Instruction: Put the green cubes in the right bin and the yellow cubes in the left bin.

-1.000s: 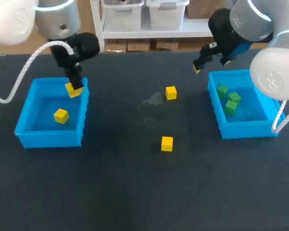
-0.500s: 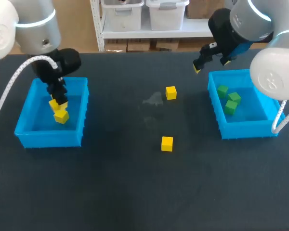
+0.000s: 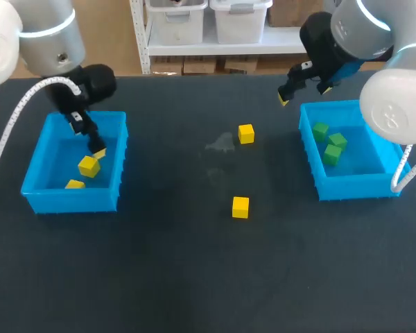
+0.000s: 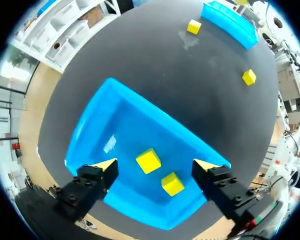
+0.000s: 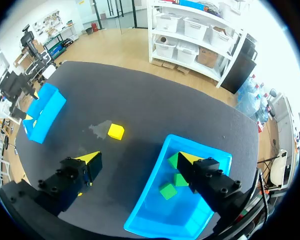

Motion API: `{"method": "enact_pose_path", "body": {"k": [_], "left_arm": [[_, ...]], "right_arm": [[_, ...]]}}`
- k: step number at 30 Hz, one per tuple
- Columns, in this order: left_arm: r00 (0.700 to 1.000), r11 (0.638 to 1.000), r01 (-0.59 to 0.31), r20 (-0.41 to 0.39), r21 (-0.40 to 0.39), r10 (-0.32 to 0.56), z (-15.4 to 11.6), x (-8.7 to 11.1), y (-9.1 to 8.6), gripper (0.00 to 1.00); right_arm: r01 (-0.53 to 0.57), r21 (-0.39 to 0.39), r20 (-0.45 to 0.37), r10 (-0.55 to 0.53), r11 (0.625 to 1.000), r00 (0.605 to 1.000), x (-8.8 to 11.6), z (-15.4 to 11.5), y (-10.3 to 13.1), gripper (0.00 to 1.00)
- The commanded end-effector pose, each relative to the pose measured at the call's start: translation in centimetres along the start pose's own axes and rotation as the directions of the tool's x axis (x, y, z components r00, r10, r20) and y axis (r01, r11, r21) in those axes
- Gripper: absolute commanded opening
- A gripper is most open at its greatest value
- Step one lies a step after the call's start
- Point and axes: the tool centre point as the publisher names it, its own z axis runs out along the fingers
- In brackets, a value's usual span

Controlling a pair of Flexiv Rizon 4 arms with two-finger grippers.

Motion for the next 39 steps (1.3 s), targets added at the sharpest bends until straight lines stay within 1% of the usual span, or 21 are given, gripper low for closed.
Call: {"method": "enact_pose_path", "body": {"k": [1,9,15,18,24,31,34,39], "left_arm": [[0.999,0.999,-0.032,0.005,-0.006,0.032,-1.2,-1.6,0.6,1.0],[0.992,0.991,-0.125,0.027,-0.044,0.126,-3.4,-5.7,1.7,1.0],[0.977,0.976,-0.211,0.026,-0.054,0.212,-4.1,-8.8,1.9,1.0],[0.967,0.966,-0.252,0.023,-0.053,0.253,-4.4,-10.3,1.6,1.0],[0.944,0.944,-0.327,0.017,-0.043,0.328,-4.2,-13.0,0.9,1.0],[0.919,0.919,-0.393,0.005,-0.017,0.393,-3.0,-16.1,0.0,1.0],[0.913,0.913,-0.407,0.004,-0.013,0.407,-2.6,-17.4,-0.3,1.0],[0.917,0.917,-0.398,0.026,-0.014,0.398,-1.9,-19.4,-0.5,1.0]], "right_arm": [[0.0,-0.001,0.0,0.0,1.0,1.0,0.0,0.0,0.0,1.0],[0.0,-0.001,0.0,0.0,1.0,1.0,0.0,0.0,0.0,1.0],[0.0,-0.001,0.0,0.0,1.0,1.0,0.0,0.0,0.0,1.0],[0.0,-0.001,0.0,0.0,1.0,1.0,0.0,0.0,0.0,1.0],[0.0,-0.001,0.0,0.0,1.0,1.0,0.0,0.0,0.0,1.0],[0.0,-0.001,0.0,0.0,1.0,1.0,0.0,0.0,0.0,1.0],[0.0,-0.001,0.0,0.0,1.0,1.0,0.0,0.0,0.0,1.0],[0.0,-0.001,0.0,0.0,1.0,1.0,0.0,0.0,0.0,1.0]]}}
